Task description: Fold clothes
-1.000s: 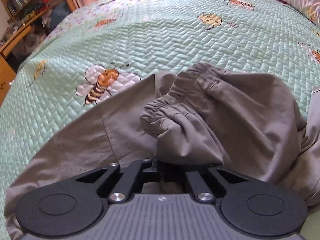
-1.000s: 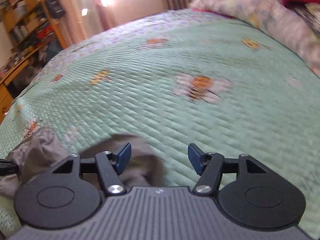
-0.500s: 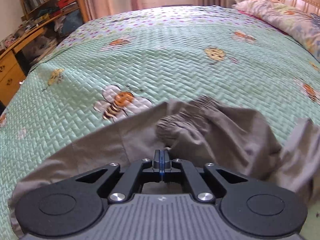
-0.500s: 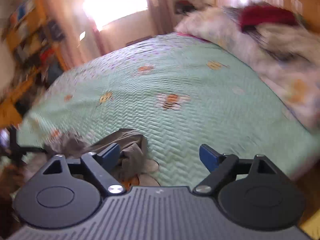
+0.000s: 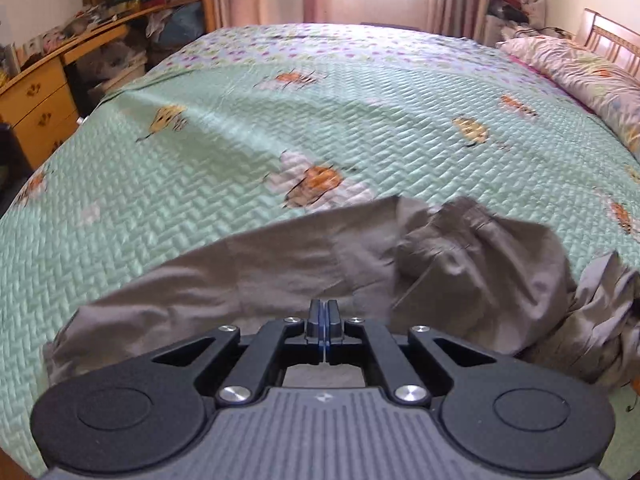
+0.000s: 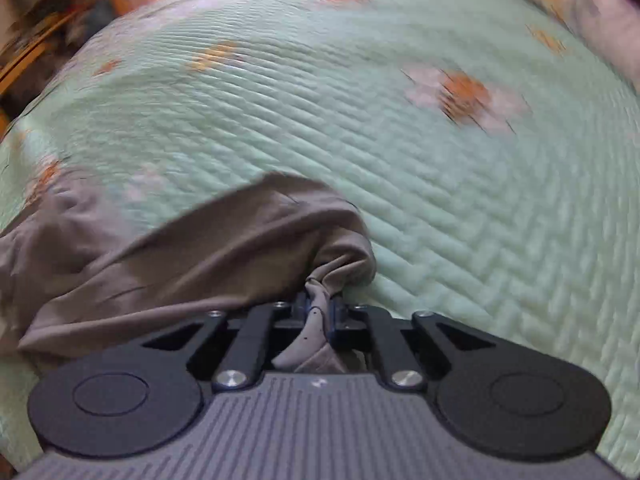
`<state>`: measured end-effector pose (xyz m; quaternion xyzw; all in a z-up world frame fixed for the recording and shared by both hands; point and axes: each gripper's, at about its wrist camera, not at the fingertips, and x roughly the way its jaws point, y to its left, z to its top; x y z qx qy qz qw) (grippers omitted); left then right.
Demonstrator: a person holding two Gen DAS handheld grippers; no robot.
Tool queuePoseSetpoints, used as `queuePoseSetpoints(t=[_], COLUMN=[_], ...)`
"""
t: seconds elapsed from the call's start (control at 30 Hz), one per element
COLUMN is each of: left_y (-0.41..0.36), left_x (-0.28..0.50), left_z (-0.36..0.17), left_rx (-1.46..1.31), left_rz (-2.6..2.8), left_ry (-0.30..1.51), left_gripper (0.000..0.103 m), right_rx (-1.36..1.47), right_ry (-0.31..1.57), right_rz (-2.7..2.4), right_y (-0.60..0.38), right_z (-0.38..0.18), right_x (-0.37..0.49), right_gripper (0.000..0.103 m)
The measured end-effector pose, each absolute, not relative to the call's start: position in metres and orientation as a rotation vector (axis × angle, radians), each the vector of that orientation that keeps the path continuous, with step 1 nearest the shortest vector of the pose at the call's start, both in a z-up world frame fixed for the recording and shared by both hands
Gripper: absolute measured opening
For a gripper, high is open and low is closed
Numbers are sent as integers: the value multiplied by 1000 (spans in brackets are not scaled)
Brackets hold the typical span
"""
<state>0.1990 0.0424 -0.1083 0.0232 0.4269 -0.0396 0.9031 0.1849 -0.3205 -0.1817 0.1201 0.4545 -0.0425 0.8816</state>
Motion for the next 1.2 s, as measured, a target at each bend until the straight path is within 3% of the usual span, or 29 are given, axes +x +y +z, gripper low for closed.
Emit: queuePoseSetpoints(t=[0.2, 0.3, 0.43, 0.5, 0.63, 0.7, 0.8, 0.83, 1.1, 1.17, 1.2], left_y=[75, 93, 99, 96, 91, 92, 96, 97, 106, 110, 111], left_x=[183, 174, 167, 164, 160, 159, 157, 156, 150, 150, 151], left_z=[-128, -129, -135, -139, -144, -145, -147, -147, -156, -159, -160], left_rx=[16, -5, -3, 12, 37, 37, 19, 14, 19, 14, 9], left_rz=[-38, -21, -34, -43, -51, -44, -38, -38, -58, -60, -62], left_ry=[931, 924, 931, 940, 951, 949, 946, 946, 956, 956, 958], left_gripper=[6, 8, 9, 11, 15, 16, 18, 18, 21, 21, 22], right_rx=[340, 401, 293, 269, 299, 156, -139, -239, -861, -909, -901], right_ry=[467, 263, 516, 637, 584, 569, 560, 552, 513, 502, 504], right_rz=[-22, -10, -273, -467, -405, -276, -56, 17, 404, 423, 424], right_y=[-326, -365, -402, -414, -390, -344, -246, -213, -40, -30, -30], right_z=[-33, 4, -37, -72, -95, -99, -117, -126, -207, -212, -211], right_x=[138, 72, 28, 10, 1, 27, 81, 98, 173, 187, 194], right_gripper=[7, 9, 31, 32, 32, 33, 47, 47, 47, 38, 12])
